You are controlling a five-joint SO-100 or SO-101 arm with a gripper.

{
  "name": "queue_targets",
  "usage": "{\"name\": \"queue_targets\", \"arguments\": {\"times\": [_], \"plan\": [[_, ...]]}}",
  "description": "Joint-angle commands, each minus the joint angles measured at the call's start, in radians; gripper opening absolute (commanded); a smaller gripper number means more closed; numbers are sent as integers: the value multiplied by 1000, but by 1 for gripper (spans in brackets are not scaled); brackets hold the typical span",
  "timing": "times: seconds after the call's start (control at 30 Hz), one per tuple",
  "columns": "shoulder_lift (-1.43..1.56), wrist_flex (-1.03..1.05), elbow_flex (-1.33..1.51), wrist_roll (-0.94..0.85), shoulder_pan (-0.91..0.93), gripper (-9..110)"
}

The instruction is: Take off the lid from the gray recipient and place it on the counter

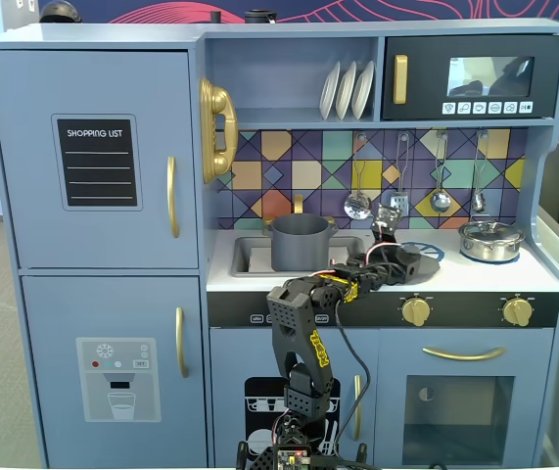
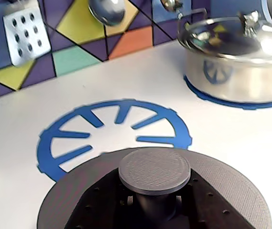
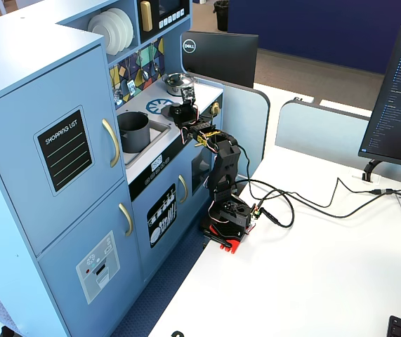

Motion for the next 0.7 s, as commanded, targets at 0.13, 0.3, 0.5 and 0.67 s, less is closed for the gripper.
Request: {"name": "queue_targets", "arguments": {"times": [0.13, 0.3, 0.5, 0.67], "plan": [[-23, -52, -6, -20, 8, 0], [-29, -54, 8, -35, 6, 1], [-14, -66, 17, -5, 14, 27], [3, -97, 17, -3, 29, 37]]}}
